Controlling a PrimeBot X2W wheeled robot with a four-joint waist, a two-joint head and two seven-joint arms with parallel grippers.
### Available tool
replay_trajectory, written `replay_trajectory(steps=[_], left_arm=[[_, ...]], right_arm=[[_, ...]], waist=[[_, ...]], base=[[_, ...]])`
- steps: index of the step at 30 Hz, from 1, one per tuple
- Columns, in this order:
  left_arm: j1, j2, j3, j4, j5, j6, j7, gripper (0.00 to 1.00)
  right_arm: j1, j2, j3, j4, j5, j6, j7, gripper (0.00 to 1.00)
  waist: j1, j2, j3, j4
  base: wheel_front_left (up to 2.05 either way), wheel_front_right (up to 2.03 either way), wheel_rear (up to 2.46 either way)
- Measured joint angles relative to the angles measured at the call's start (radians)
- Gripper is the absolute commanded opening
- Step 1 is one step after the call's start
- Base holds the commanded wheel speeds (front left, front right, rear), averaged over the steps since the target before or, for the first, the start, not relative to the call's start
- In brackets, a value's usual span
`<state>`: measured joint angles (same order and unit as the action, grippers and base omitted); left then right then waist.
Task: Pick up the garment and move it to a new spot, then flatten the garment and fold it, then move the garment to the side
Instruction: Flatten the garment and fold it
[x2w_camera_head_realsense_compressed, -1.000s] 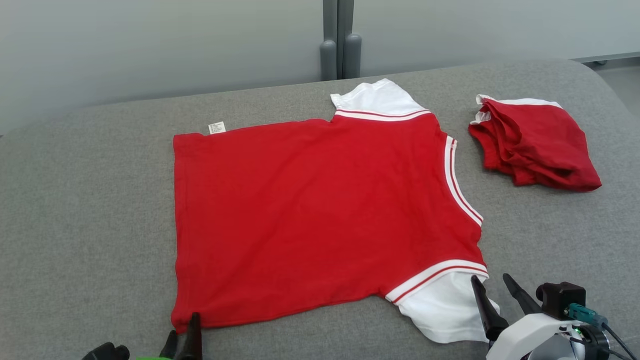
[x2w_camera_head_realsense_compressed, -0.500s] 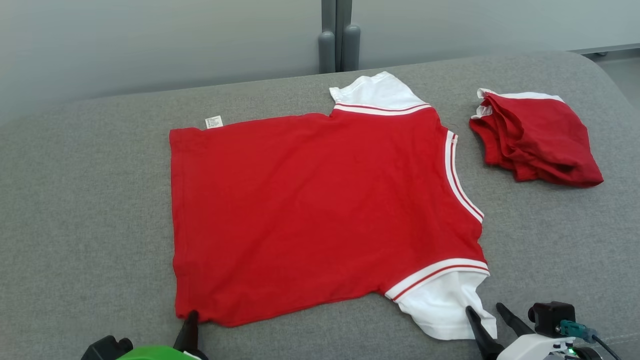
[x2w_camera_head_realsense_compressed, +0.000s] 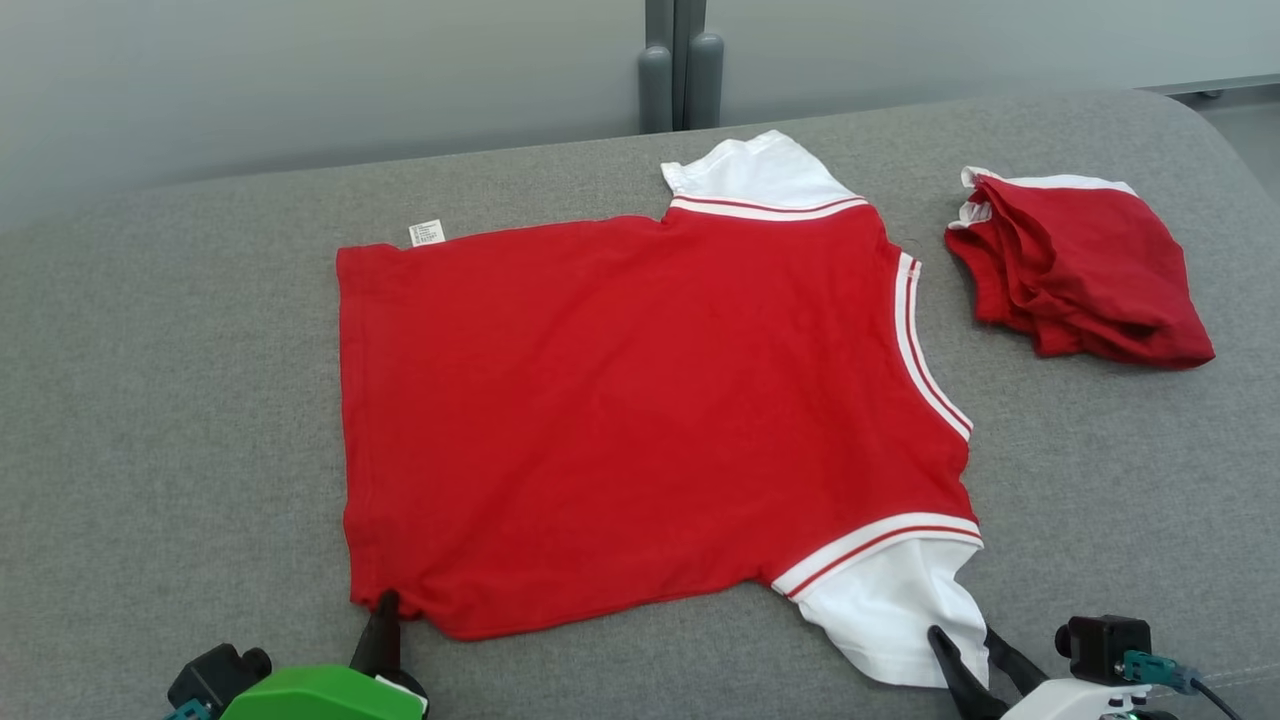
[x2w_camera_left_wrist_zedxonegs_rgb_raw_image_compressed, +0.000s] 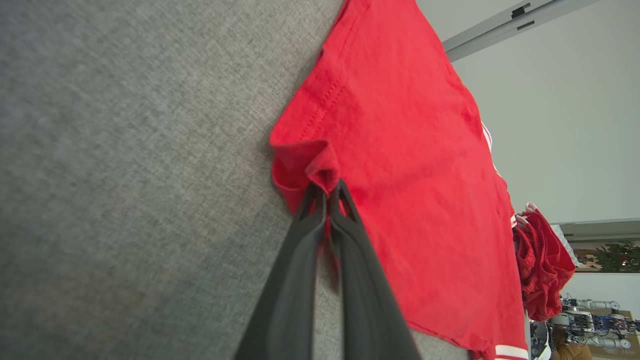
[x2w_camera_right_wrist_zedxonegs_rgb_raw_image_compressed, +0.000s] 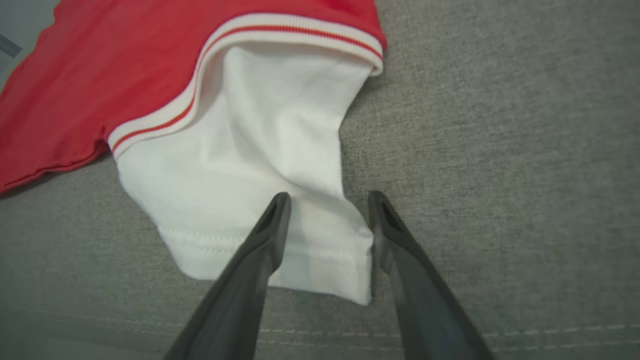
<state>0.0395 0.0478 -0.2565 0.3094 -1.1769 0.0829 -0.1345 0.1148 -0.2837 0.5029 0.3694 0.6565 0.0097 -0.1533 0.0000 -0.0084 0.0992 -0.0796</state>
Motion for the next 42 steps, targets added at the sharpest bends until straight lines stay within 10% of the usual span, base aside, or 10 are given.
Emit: replay_trajectory(steps=[2, 21, 42], left_arm=[[-0.002, 0.0, -0.003, 0.003, 0.002, -0.004, -0.007, 0.0], [-0.113, -0.001, 0.007, -0.025, 0.023, -0.046, -0.056, 0.0], [-0.395, -0.007, -0.008, 0.22, 0.111, 0.005, -0.051, 0.0]], right_arm=[[0.0, 0.0, 0.0, -0.001, 0.0, 0.003, 0.005, 0.0], [-0.149, -0.021, -0.123, -0.157, 0.124, 0.068, 0.013, 0.0], [-0.505, 0.036, -0.118, 0.128, 0.182, 0.04, 0.252, 0.0]], waist=[[0.0, 0.0, 0.001, -0.001], [0.0, 0.0, 0.023, -0.003], [0.0001, 0.0, 0.158, 0.057]], base=[[0.0, 0.0, 0.0], [0.0, 0.0, 0.0], [0.0, 0.0, 0.0]])
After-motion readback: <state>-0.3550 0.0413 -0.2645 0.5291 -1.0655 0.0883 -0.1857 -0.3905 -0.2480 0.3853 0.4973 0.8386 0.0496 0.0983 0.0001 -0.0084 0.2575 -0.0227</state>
